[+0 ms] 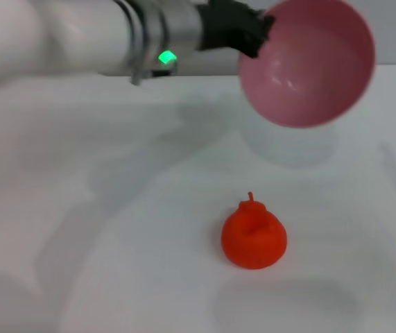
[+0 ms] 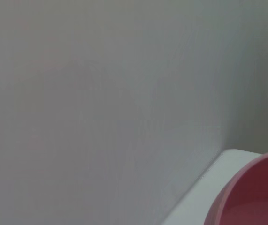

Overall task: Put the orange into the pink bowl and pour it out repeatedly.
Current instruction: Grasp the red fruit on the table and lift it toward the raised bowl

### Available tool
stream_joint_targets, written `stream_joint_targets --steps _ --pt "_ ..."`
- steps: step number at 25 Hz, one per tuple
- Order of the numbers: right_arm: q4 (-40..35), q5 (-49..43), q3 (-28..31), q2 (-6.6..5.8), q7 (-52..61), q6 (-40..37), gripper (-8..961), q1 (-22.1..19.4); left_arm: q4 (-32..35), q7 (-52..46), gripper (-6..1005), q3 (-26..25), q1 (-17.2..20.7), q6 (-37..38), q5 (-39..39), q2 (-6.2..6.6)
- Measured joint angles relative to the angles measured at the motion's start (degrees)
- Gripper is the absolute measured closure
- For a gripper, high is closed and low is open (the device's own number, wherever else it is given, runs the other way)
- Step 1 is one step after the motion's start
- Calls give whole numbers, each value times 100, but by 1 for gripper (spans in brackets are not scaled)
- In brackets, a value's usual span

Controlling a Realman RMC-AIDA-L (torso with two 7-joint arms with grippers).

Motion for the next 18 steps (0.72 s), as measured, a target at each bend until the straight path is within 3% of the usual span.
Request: stream_joint_targets --steps 3,7,13,18 --pt "-55 -416 -138 -51 -2 37 318 26 -537 309 957 -1606 -379 1651 -276 57" --pt "-267 -1373 -158 -142 0 296 319 47 -1182 285 957 -3424 -826 3243 291 367" --pt "-402 -2584 -125 -337 46 1057 318 55 -1122 -127 957 -4339 -587 3887 1157 865" --pt "-628 -3577 -141 -504 793 1933 318 160 -1117 -294 957 -4613 -226 4002 1393 1033"
